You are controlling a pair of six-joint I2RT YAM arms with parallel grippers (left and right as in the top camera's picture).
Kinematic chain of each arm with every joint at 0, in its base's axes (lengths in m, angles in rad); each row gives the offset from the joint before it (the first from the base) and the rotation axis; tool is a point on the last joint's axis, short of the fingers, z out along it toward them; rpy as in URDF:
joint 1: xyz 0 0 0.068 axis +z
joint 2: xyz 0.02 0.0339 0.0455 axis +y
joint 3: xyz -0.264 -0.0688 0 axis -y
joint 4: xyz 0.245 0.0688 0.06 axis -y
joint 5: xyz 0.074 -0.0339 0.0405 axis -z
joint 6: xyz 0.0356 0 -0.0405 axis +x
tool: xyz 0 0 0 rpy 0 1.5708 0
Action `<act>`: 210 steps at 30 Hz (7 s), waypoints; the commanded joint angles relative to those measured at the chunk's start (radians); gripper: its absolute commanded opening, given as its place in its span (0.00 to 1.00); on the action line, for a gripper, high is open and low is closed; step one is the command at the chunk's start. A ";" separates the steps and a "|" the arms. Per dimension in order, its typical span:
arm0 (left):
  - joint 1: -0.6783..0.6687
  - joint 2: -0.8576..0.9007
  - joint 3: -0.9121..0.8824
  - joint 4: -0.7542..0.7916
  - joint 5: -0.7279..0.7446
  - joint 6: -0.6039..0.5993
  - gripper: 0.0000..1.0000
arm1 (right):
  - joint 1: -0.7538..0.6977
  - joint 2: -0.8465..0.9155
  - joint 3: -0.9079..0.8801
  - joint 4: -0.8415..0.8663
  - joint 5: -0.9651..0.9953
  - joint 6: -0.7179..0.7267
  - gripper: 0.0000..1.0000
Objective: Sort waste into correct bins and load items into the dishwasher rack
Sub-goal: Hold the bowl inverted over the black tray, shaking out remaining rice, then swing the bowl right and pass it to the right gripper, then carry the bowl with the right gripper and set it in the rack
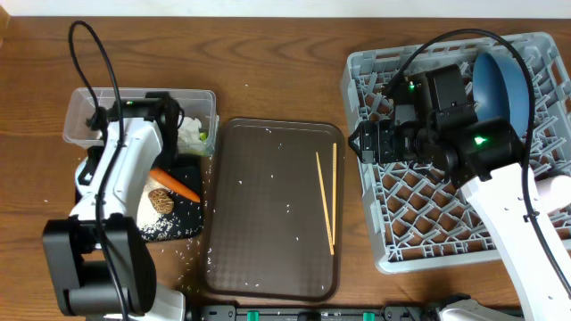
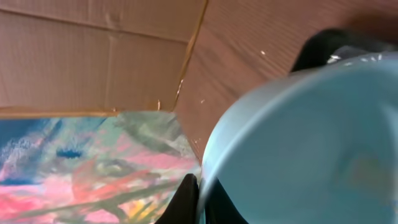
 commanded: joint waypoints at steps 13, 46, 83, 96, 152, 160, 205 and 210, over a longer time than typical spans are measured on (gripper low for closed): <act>-0.025 -0.100 0.013 0.001 -0.011 0.051 0.07 | 0.007 -0.008 0.001 0.005 -0.036 0.018 0.83; -0.007 -0.162 0.002 0.052 -0.178 0.206 0.06 | 0.006 -0.010 0.001 -0.006 -0.053 0.016 0.84; -0.102 -0.228 0.006 0.067 -0.263 0.184 0.06 | 0.006 -0.010 0.001 0.002 -0.052 0.016 0.84; 0.012 -0.171 -0.013 0.098 -0.161 0.203 0.06 | 0.007 -0.010 0.001 0.012 -0.053 0.005 0.86; -0.659 -0.579 -0.037 0.501 0.774 0.037 0.06 | 0.189 -0.009 0.001 0.241 -0.217 0.109 0.69; -0.695 -0.576 -0.037 0.518 0.774 -0.036 0.06 | 0.307 0.009 0.001 0.237 0.062 0.126 0.49; -0.727 -0.739 -0.021 0.567 0.758 0.234 0.98 | 0.253 0.025 0.002 -0.132 1.301 0.256 0.01; -0.727 -0.735 -0.021 0.528 0.754 0.234 0.98 | 0.243 0.128 0.002 -0.058 1.480 0.240 0.01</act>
